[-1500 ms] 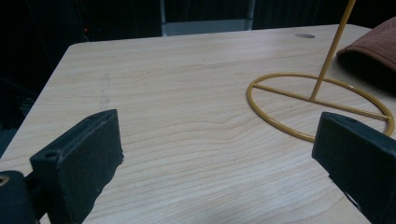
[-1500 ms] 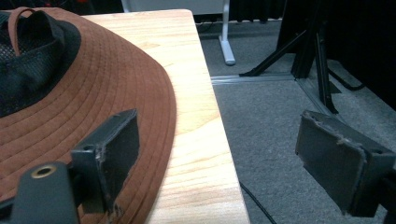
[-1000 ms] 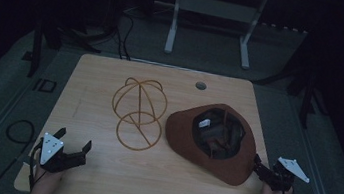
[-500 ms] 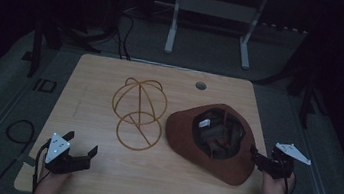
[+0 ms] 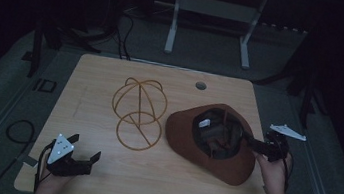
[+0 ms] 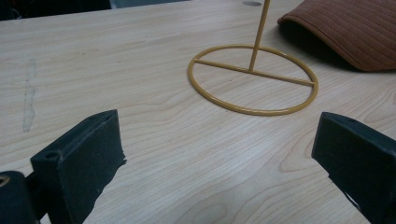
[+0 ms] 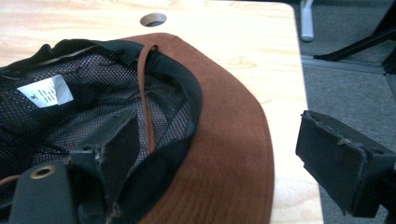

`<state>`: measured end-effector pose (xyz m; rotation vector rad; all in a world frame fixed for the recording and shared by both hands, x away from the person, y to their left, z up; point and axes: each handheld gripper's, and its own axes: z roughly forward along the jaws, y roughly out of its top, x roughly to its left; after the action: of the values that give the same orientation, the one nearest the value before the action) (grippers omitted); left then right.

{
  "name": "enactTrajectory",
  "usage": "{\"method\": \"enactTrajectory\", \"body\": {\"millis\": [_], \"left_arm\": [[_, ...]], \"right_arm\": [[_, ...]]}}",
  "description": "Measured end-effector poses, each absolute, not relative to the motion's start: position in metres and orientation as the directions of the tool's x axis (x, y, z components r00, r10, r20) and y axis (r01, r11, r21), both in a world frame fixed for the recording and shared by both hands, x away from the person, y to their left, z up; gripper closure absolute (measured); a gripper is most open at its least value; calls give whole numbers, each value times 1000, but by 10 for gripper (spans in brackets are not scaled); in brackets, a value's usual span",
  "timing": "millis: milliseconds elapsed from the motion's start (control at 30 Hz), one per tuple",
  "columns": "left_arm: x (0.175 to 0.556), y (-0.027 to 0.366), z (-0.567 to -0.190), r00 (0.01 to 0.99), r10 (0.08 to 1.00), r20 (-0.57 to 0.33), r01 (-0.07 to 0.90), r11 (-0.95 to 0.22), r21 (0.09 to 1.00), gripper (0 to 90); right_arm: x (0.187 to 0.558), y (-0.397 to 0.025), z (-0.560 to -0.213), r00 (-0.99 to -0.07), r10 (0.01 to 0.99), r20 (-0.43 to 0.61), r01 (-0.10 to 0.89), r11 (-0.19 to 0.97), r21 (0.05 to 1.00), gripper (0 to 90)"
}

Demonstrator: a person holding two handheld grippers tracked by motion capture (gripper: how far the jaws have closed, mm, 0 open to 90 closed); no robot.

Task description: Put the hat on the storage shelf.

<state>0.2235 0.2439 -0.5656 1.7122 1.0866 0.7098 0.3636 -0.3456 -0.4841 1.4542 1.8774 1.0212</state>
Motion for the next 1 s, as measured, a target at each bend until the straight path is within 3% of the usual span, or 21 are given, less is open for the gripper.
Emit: {"method": "enactTrajectory", "body": {"millis": [233,433,500,633,833,1000], "left_arm": [[224,246,-566,448,894,-30,353,-146,924,24],[225,245,-567,453,891,-29,360,-153,920,25],[225,245,-566,457,889,-30,360,-154,920,25],[225,245,-567,459,888,-30,362,-156,919,25],[226,245,-568,463,886,-31,370,-162,915,25],[226,244,-568,465,885,-33,372,-161,914,25]], "right_arm": [[386,-335,-483,-317,947,55,606,158,780,131],[401,-325,-487,-283,959,27,612,159,775,130],[406,-322,-487,-277,961,17,609,162,777,192],[415,-318,-489,-274,962,16,621,164,766,211],[436,-312,-505,-246,969,14,684,163,711,231],[440,-305,-521,-232,972,-48,706,202,679,237]]}}
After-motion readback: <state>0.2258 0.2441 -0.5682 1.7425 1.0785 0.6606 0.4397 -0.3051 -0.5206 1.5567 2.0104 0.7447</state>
